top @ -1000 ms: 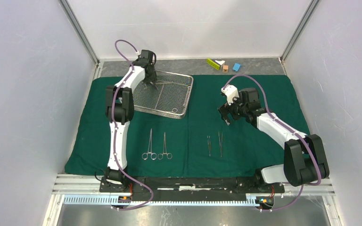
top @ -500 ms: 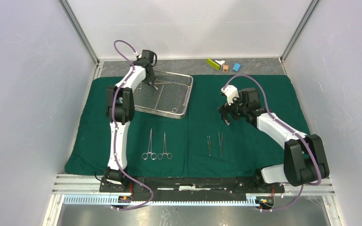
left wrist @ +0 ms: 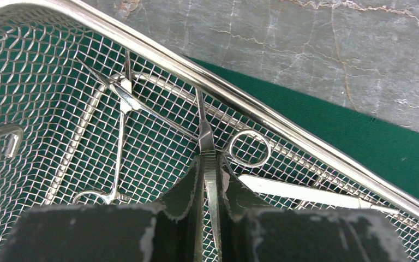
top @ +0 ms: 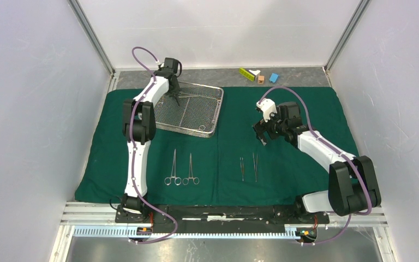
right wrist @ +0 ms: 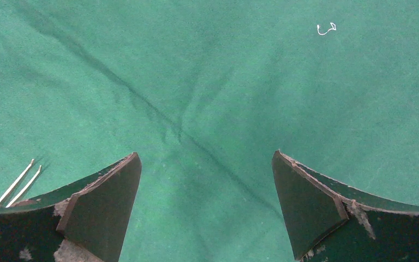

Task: Open and lay out the surgical kit
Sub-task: Pick up the medical item from the container.

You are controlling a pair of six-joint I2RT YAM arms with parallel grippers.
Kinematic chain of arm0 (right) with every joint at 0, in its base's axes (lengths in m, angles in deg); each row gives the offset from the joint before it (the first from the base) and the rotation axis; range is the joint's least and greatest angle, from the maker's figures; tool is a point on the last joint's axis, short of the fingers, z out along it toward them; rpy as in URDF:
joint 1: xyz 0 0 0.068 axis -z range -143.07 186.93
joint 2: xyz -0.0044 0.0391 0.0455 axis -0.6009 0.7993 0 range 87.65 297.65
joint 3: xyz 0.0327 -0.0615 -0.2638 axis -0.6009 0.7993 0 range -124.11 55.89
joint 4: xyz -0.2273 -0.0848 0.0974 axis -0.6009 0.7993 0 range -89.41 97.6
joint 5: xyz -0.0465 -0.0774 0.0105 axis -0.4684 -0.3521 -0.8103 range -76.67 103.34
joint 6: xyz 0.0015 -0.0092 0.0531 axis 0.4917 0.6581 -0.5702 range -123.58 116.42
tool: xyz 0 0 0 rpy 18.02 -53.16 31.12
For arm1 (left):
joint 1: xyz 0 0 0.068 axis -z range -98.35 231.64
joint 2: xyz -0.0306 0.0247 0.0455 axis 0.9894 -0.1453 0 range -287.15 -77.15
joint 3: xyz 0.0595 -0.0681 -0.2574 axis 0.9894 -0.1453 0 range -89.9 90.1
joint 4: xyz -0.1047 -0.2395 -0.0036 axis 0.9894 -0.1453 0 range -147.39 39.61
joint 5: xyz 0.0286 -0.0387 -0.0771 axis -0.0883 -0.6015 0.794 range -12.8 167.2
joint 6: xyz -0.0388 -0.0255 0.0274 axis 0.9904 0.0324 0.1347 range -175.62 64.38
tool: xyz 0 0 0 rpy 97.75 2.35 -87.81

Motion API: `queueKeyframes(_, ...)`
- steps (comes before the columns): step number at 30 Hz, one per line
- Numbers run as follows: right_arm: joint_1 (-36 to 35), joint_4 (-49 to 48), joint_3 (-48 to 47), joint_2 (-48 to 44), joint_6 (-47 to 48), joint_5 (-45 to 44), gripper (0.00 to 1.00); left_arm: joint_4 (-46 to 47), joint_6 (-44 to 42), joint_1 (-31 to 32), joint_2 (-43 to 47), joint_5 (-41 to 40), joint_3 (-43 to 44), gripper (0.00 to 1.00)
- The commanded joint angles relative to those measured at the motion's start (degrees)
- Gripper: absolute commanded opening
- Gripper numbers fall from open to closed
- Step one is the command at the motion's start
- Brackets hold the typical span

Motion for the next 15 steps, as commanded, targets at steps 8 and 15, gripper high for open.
queueKeyframes(8, 0.3, -0.4, -2.6, 0.3, -0.2, 1.2, 0.98, -2.2, -2.1, -0.7, 3.7, 1.4, -0.9, 0.02)
queueKeyframes(15, 0.4, -0.3, -2.6, 0.4, -0.2, 1.4, 0.98, -0.3, -4.3, -0.7, 8.3, 2.5, -2.8, 0.02)
